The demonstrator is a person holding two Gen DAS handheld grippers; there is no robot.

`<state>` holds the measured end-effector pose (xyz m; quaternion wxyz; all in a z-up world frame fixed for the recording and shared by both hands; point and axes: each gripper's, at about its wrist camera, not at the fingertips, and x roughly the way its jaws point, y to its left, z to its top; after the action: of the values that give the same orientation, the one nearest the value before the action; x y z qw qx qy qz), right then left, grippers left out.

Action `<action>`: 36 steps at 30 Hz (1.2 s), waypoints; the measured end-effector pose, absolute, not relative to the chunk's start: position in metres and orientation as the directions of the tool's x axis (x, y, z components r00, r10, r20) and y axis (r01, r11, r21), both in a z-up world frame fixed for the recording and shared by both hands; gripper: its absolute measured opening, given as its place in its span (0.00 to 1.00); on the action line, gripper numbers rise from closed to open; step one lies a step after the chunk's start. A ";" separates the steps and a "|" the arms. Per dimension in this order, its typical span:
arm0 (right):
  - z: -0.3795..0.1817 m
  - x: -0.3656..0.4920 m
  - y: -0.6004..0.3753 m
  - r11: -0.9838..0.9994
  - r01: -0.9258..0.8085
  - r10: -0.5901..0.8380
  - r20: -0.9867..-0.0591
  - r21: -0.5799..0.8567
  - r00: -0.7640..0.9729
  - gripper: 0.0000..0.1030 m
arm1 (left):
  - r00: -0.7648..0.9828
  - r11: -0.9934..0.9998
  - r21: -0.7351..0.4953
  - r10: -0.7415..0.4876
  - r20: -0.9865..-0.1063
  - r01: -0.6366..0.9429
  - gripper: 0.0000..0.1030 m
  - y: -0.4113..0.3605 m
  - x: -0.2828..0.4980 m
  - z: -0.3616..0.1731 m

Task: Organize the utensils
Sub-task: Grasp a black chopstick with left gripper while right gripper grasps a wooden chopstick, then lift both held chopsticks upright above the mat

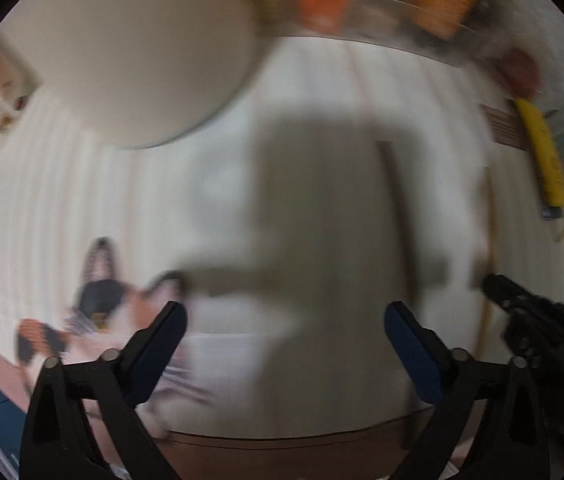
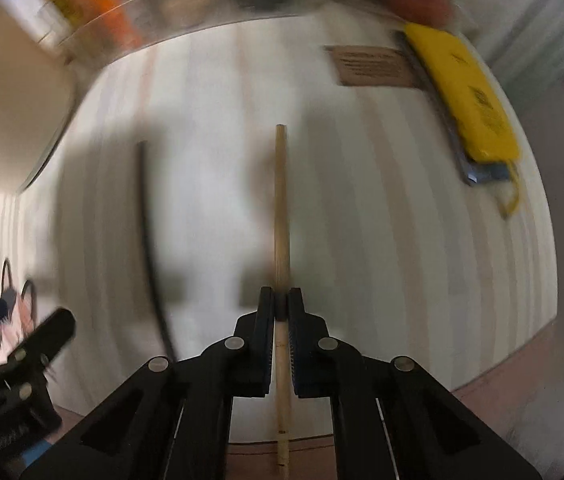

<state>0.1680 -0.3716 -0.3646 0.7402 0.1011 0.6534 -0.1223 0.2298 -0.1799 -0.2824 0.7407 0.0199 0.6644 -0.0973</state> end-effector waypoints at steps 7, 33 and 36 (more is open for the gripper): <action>-0.362 0.145 -0.436 0.903 0.431 -0.064 -0.991 -0.008 0.117 0.07 | 0.090 0.962 -0.107 -0.133 -0.987 0.253 0.68 -0.240 0.230 -0.281; -0.338 0.131 -0.386 0.929 0.356 0.049 -0.988 0.099 0.147 0.07 | 0.156 0.977 -0.043 -0.077 -0.985 0.211 0.03 -0.168 0.205 -0.275; -0.326 0.135 -0.346 0.941 0.312 0.085 -0.983 0.133 0.161 0.07 | 0.166 0.985 -0.040 -0.068 -0.984 0.168 0.03 -0.128 0.195 -0.269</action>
<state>0.1347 -0.3462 -0.3261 0.7462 0.1546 0.6430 -0.0760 0.1949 -0.1275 -0.2694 0.7625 0.0389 0.6411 -0.0775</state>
